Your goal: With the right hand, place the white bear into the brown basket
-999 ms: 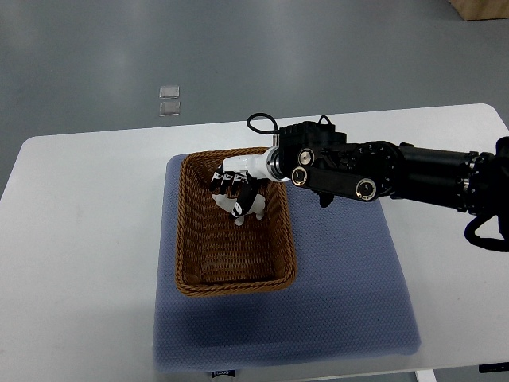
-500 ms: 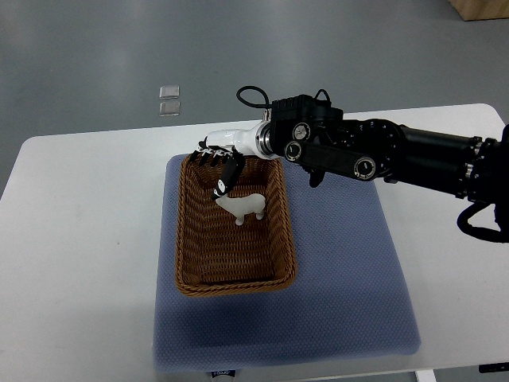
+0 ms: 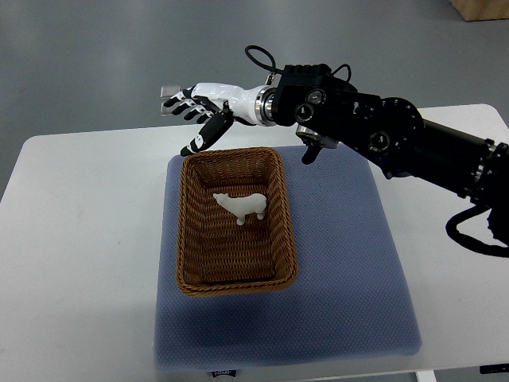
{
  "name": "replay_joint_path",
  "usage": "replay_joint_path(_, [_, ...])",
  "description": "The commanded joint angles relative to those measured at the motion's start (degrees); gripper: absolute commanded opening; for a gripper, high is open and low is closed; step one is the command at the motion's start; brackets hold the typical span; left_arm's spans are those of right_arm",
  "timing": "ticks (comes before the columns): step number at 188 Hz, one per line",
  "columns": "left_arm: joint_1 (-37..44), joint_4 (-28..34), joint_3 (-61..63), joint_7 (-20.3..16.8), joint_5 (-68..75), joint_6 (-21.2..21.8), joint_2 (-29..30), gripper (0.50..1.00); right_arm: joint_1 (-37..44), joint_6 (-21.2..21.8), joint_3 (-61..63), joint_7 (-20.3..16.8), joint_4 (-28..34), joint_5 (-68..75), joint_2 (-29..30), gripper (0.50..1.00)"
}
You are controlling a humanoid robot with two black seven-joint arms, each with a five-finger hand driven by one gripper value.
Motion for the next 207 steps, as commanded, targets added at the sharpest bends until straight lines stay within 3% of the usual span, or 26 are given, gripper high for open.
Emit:
replay_joint_path(1, [0.0, 0.1, 0.0, 0.0, 0.0, 0.0, 0.0, 1.000, -6.6, -2.0, 8.8, 2.0, 0.0, 0.0, -1.7, 0.889])
replay_joint_path(48, [0.0, 0.0, 0.0, 0.0, 0.0, 0.0, 0.0, 1.000, -23.8, -3.4, 37.8, 9.1, -0.4, 0.2, -0.8, 0.893])
replay_joint_path(69, [0.0, -0.1, 0.0, 0.0, 0.1, 0.0, 0.0, 1.000, -28.3, -3.4, 45.7, 12.9, -0.6, 8.8, 0.4, 0.895])
replay_joint_path(129, [0.0, 0.0, 0.0, 0.0, 0.1, 0.0, 0.0, 1.000, -31.2, -2.8, 47.4, 14.5, -7.2, 36.3, -0.1, 0.921])
replay_joint_path(179, [0.0, -0.1, 0.0, 0.0, 0.1, 0.0, 0.0, 1.000, -31.6, -2.7, 47.4, 15.0, -7.8, 38.4, 0.1, 0.921])
replay_joint_path(207, [0.0, 0.0, 0.0, 0.0, 0.1, 0.0, 0.0, 1.000, -32.0, -2.5, 47.4, 17.5, -7.8, 38.4, 0.3, 0.923])
